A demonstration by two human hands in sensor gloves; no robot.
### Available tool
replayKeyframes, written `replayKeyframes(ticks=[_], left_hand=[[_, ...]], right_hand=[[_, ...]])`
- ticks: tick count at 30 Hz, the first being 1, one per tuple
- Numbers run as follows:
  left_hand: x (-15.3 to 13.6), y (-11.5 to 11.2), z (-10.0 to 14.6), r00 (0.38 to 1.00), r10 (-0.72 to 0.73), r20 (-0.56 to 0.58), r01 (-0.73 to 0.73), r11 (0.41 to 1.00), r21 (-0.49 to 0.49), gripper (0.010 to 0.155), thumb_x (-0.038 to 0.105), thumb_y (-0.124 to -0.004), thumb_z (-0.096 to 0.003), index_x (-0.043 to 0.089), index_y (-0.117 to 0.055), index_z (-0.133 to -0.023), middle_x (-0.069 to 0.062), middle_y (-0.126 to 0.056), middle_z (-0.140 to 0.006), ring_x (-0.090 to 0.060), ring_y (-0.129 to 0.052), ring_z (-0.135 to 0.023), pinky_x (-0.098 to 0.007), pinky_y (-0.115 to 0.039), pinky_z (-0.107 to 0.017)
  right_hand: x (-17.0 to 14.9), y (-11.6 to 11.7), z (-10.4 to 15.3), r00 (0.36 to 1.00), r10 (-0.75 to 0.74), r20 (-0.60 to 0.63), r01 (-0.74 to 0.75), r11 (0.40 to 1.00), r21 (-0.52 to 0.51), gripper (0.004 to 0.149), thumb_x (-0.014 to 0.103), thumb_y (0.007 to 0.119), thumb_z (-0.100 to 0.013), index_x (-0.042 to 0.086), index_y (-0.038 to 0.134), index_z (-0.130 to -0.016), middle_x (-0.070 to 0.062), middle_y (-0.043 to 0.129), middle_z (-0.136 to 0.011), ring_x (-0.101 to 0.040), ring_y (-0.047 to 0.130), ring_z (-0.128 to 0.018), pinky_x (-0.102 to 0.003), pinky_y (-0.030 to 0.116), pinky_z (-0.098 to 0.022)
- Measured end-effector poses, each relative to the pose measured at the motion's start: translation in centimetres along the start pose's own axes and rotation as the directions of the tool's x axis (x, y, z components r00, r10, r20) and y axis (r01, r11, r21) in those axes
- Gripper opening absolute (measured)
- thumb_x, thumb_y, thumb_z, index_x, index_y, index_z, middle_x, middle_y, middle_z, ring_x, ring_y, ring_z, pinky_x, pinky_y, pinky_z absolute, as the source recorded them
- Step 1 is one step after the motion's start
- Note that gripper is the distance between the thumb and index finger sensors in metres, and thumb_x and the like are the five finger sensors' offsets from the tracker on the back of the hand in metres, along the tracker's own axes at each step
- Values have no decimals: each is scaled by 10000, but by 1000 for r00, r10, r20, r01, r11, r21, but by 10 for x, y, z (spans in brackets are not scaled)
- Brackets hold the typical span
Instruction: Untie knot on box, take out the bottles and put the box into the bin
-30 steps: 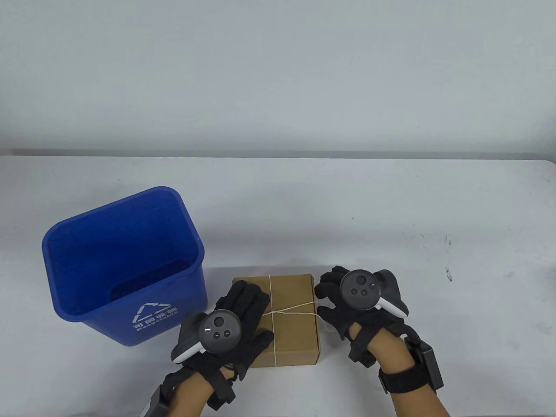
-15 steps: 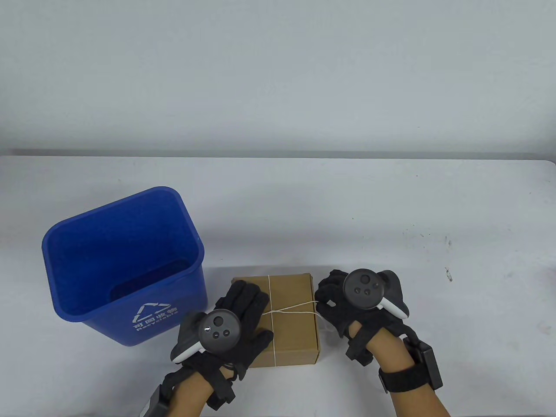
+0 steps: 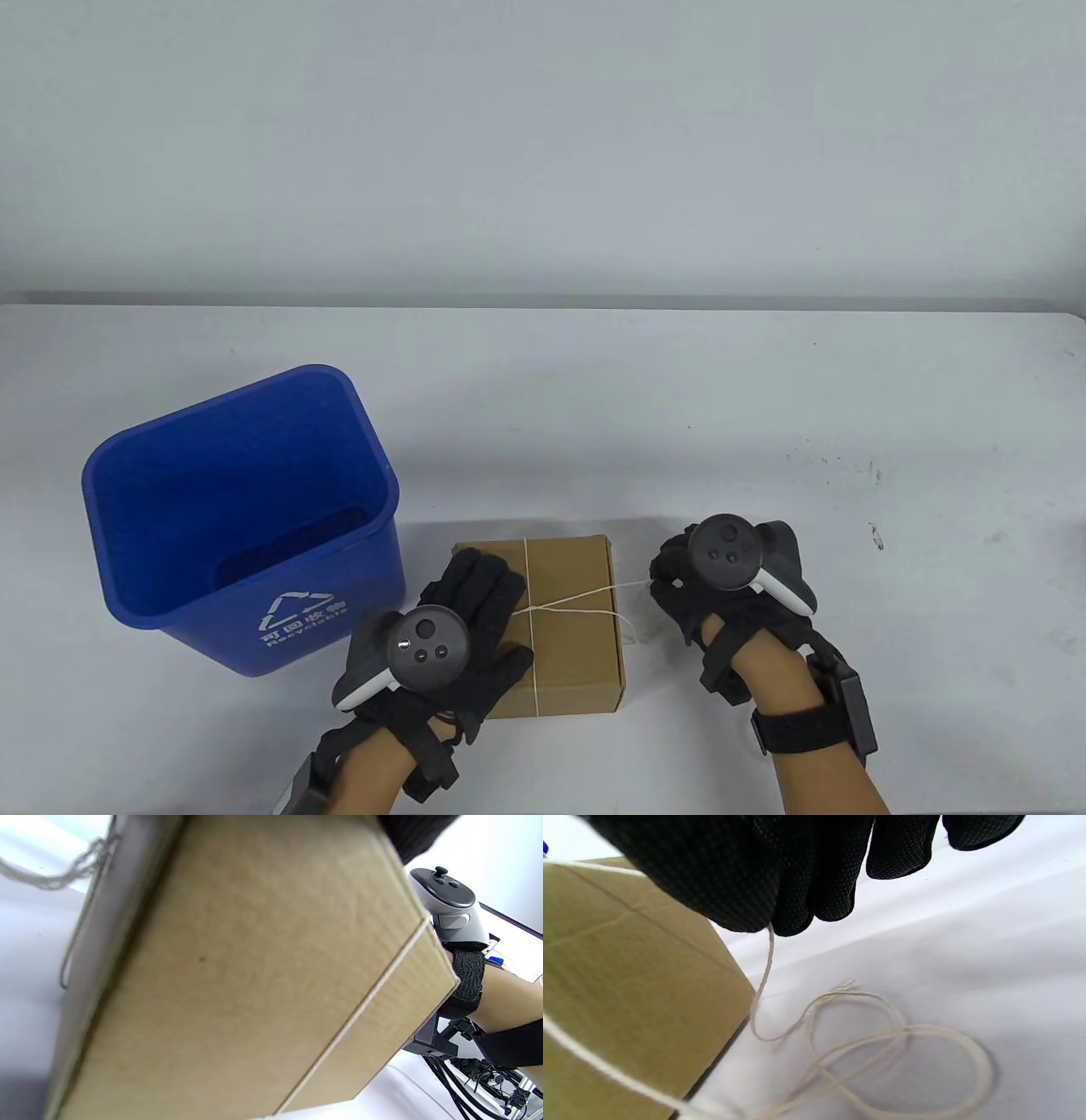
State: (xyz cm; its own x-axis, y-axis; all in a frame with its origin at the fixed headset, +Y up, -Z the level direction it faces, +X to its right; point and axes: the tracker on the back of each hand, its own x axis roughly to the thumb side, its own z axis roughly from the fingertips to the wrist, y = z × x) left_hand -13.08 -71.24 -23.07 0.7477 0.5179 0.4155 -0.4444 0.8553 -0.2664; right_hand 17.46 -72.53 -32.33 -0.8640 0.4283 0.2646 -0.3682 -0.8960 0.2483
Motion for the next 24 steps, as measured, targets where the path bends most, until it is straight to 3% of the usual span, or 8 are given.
replayKeyframes(ticks=[15, 24], left_hand=[[0, 0, 0, 1000, 0, 0, 0, 1000, 0, 825, 545, -653, -520, 189, -279, -1163, -60, -158, -1190, -407, -51, -1121, -743, -264, -738], [0, 0, 0, 1000, 0, 0, 0, 1000, 0, 825, 545, -653, -520, 193, -275, -1163, -57, -157, -1190, -403, -49, -1121, -743, -265, -739]], right_hand=[[-24, 5, -5, 986, 83, -146, -81, 997, 18, 362, 295, 832, -458, 103, 852, -764, -113, 729, -926, -528, 560, -939, -715, 466, -625], [-31, 9, -6, 968, 136, -212, -113, 987, 116, 398, 297, 820, -464, 85, 835, -801, -146, 673, -969, -549, 509, -946, -721, 438, -626]])
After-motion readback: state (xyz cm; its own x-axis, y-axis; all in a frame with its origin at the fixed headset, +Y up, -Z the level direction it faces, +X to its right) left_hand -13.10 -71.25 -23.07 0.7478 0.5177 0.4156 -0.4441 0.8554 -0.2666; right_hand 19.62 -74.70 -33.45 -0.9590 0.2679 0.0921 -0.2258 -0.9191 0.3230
